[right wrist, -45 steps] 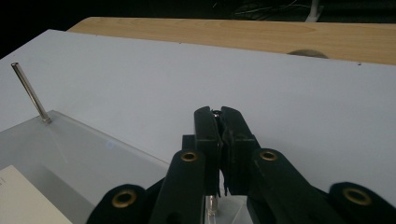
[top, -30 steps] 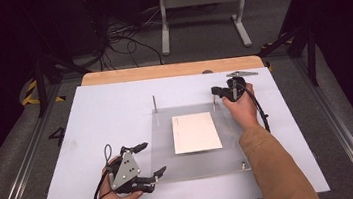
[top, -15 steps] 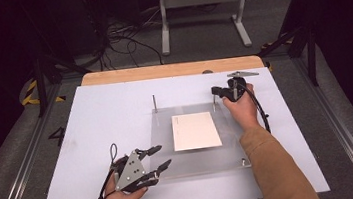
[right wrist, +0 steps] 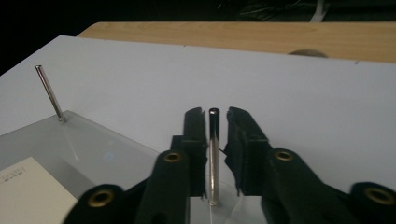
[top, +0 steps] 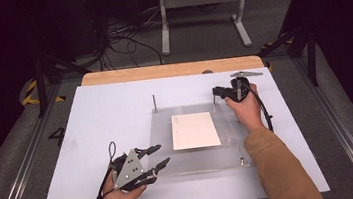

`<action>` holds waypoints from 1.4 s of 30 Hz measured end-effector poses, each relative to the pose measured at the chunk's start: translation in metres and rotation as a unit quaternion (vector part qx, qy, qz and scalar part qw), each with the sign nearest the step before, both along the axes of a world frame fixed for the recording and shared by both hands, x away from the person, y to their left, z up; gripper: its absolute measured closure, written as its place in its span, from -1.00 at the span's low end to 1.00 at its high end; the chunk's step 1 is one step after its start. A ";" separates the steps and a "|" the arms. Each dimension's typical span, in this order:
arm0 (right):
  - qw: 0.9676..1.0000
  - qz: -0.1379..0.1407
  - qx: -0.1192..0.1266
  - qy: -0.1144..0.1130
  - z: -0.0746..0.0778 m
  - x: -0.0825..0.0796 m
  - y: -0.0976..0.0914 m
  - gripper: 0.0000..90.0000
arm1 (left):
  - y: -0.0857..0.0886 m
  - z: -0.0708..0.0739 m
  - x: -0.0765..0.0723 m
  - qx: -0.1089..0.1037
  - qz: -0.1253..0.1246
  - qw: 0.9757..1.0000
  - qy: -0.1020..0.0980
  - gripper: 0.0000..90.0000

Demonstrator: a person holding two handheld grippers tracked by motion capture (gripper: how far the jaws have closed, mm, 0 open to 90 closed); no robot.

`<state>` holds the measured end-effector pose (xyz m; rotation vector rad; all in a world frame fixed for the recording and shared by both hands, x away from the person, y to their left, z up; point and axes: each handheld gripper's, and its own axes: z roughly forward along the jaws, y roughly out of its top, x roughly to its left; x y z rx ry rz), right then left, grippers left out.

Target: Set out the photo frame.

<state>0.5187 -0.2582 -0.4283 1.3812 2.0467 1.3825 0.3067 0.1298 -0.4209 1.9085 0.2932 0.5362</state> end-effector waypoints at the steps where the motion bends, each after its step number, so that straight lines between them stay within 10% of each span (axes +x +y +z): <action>1: 1.000 0.000 -0.002 -0.015 0.003 -0.003 -0.003 0.53 | 0.000 0.000 0.000 -0.002 0.001 1.000 0.000 0.15; 18: 0.987 0.090 0.016 -0.131 0.051 -0.096 -0.027 -0.06 | 0.000 0.010 0.005 0.000 -0.001 1.000 0.015 0.16; 32: 0.979 0.109 -0.020 -0.171 0.058 -0.162 -0.052 -0.20 | 0.001 0.017 0.007 0.002 0.002 1.000 0.025 0.17; 42: 0.976 0.144 -0.066 -0.151 0.050 -0.200 -0.068 -0.40 | 0.003 0.020 0.008 0.001 0.001 1.000 0.027 0.17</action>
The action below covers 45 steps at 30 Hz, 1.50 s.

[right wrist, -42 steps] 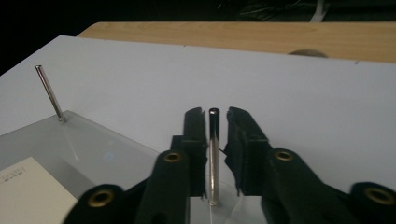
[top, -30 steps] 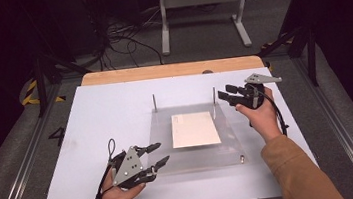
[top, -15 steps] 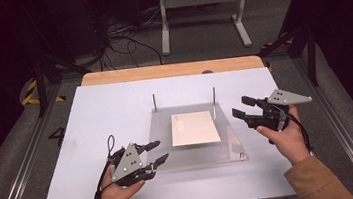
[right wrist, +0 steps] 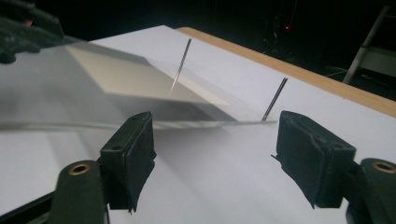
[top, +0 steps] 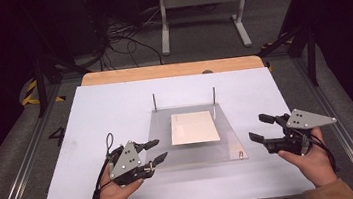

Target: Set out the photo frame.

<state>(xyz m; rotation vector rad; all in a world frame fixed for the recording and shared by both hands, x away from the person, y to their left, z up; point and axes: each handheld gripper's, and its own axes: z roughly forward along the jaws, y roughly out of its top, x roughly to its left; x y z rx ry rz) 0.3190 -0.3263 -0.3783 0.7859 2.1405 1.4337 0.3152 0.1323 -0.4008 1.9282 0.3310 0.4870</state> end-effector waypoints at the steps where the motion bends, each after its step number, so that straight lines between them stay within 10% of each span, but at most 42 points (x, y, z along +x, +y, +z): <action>1: 1.000 0.003 -0.004 -0.001 -0.002 -0.002 0.000 -0.41 | 0.000 0.000 0.000 0.000 0.000 1.000 0.000 0.17; 27: 0.988 0.127 -0.015 -0.082 -0.016 -0.006 0.071 -0.48 | 0.000 0.001 0.001 0.004 -0.002 1.000 -0.001 0.17; 33: 0.983 0.151 -0.024 -0.100 -0.017 -0.003 0.080 0.22 | 0.000 0.002 0.000 0.002 0.001 1.000 -0.005 0.19; 45: 0.981 0.142 -0.032 -0.129 -0.010 -0.003 0.082 0.32 | 0.000 0.010 0.003 -0.005 0.009 1.000 -0.013 0.23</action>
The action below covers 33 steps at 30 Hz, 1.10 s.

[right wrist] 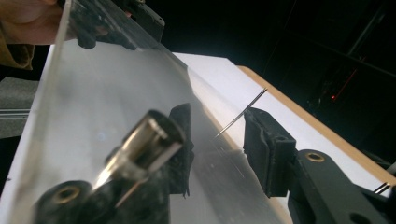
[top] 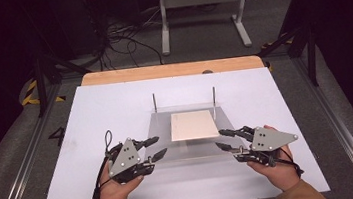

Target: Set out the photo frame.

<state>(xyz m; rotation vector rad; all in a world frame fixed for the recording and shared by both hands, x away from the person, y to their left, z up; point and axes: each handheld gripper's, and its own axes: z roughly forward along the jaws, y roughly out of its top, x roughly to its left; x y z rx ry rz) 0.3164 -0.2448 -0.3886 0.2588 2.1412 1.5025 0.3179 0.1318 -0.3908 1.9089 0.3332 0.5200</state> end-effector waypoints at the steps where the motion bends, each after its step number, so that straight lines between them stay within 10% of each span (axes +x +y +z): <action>1: 1.000 -0.005 0.004 -0.013 0.002 -0.001 0.001 0.33 | 0.000 0.003 0.000 -0.006 0.004 1.000 -0.004 0.23; 17: 0.991 -0.038 0.017 -0.124 0.059 -0.010 0.000 0.39 | 0.001 0.063 -0.006 -0.033 0.026 0.995 -0.085 0.30; 33: 0.994 -0.038 0.053 -0.090 0.102 -0.032 -0.004 0.44 | 0.007 0.098 -0.019 -0.052 0.013 0.997 -0.063 0.30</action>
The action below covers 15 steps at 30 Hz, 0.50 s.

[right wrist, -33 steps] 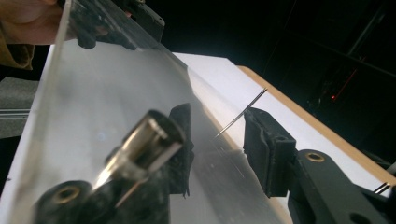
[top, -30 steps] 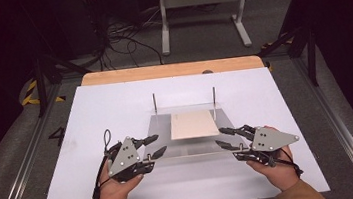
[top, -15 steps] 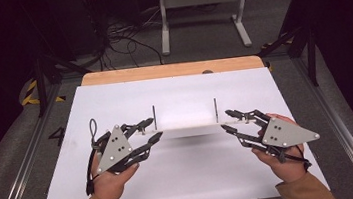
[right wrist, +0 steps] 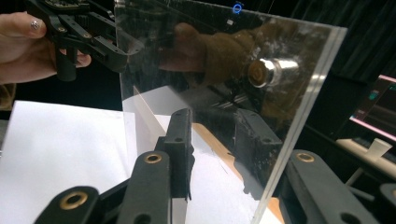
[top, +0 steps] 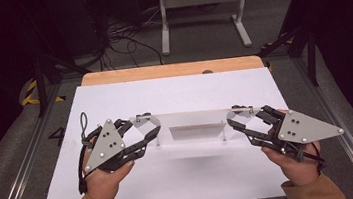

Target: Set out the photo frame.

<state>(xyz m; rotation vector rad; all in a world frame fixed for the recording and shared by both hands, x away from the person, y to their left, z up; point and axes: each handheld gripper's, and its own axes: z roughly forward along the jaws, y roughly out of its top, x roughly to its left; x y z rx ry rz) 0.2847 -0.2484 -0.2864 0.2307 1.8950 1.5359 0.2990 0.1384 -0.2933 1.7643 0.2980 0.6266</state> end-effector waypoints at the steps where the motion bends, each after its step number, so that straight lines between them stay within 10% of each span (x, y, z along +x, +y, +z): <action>1: 1.000 0.000 0.000 0.000 0.000 0.000 0.000 0.44 | 0.000 0.000 0.000 0.000 0.000 1.000 0.000 0.30; 15: 0.995 0.037 0.021 0.087 0.023 -0.019 0.003 0.51 | 0.010 0.022 -0.021 0.004 -0.018 0.998 0.064 0.33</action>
